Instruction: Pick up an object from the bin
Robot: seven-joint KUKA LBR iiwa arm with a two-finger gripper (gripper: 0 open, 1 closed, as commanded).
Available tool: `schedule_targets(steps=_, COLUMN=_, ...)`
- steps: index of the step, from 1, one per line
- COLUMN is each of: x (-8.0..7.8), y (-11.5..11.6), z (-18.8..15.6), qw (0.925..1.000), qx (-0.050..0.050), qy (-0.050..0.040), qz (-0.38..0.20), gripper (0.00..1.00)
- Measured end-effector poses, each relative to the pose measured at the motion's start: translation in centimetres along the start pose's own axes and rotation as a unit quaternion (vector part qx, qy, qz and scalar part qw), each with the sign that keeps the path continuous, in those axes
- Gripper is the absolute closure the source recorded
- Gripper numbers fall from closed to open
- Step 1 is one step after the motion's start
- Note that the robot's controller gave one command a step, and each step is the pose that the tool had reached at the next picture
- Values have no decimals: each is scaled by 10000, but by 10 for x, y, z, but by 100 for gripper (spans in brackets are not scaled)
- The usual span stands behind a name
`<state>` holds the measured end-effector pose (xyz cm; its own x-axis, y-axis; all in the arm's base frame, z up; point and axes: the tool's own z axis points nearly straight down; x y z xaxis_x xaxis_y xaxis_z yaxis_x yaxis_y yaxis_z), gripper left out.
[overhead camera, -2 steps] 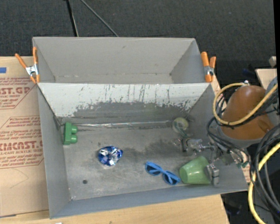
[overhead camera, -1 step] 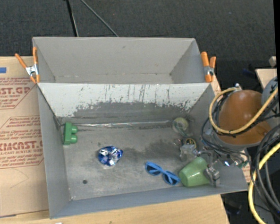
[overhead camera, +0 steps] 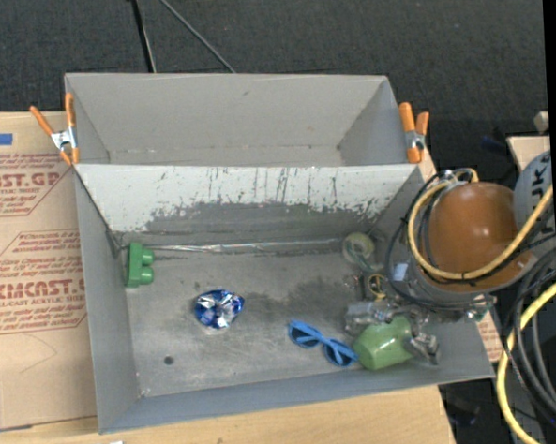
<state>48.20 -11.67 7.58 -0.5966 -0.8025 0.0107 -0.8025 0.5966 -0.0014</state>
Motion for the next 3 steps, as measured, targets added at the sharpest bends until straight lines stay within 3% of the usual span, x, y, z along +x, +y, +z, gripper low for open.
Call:
schedule_targets(steps=1, x=-3, y=4, z=6, qw=10000, qx=-15, qy=-56, qz=-9, gripper=100)
schedule_targets(steps=2, x=-4, y=2, z=5, qw=10000, qx=18, qy=-84, qz=-14, gripper=0)
schedule_targets(steps=3, x=0, y=-45, z=-4, qw=9905, qx=-24, qy=-91, qz=1370, gripper=0)
